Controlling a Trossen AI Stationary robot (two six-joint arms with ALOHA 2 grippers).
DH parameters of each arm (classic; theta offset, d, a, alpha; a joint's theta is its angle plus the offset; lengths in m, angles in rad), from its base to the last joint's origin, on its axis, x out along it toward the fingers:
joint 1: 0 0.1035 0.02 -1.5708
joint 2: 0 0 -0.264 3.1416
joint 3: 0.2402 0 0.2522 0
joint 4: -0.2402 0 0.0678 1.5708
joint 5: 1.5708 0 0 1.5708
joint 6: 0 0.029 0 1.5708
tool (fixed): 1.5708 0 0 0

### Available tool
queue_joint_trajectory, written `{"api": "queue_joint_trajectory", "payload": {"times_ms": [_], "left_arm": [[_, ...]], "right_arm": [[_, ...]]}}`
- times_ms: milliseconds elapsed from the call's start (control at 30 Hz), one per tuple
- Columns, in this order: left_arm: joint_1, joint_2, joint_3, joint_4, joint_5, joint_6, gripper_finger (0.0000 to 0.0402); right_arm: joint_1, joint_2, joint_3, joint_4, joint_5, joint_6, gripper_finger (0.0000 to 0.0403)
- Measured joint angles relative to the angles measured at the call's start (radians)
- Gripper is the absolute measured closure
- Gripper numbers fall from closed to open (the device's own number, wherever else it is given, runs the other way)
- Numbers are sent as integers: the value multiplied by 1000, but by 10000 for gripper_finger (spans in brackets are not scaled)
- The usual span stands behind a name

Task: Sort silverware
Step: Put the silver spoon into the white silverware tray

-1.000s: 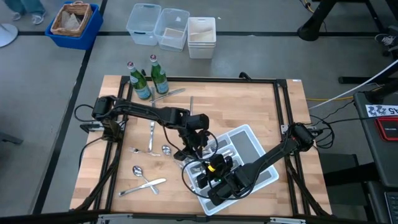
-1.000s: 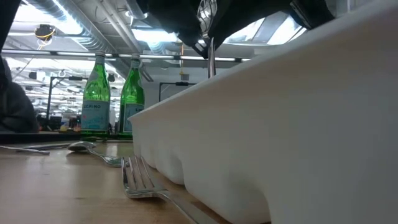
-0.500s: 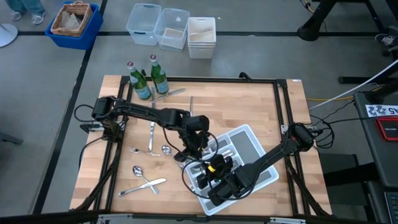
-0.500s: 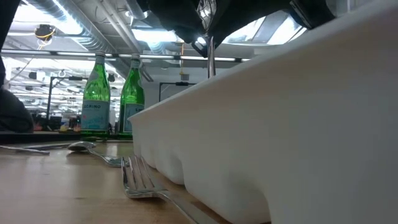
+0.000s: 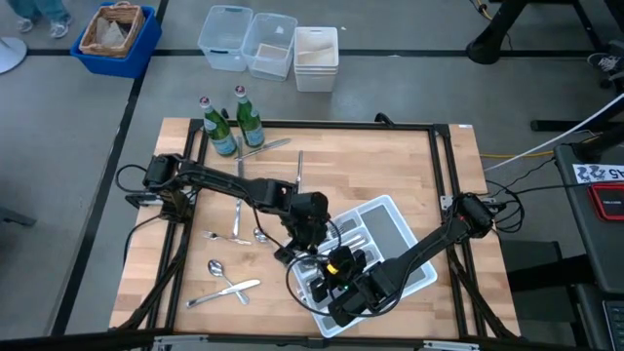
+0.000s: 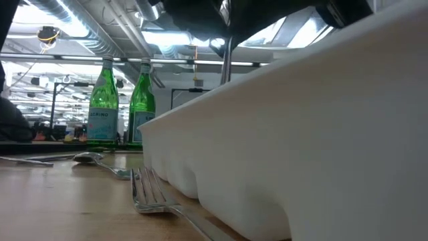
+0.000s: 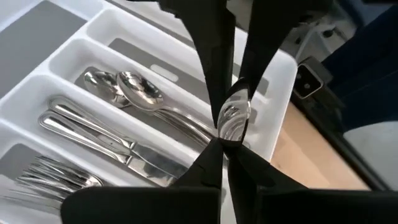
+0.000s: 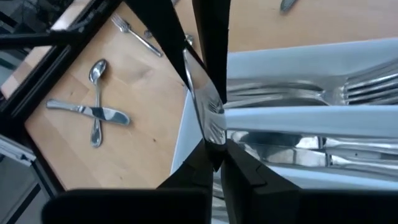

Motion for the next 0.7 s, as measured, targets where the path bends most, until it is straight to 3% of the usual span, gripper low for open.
{"api": "queue_joint_trajectory", "payload": {"times_ms": [167, 367, 500, 700], "left_arm": [[-10, 0, 0, 3, -38, 10, 400], [-10, -1, 5, 44, -40, 12, 401], [-9, -2, 5, 83, -39, 10, 401], [-9, -2, 5, 102, -39, 15, 401]], "right_arm": [[-2, 0, 0, -1, -26, -3, 378], [-4, 2, 0, 11, -51, -6, 314], [-5, 2, -1, -6, -155, -6, 275], [19, -2, -1, -8, -208, -3, 261]]}}
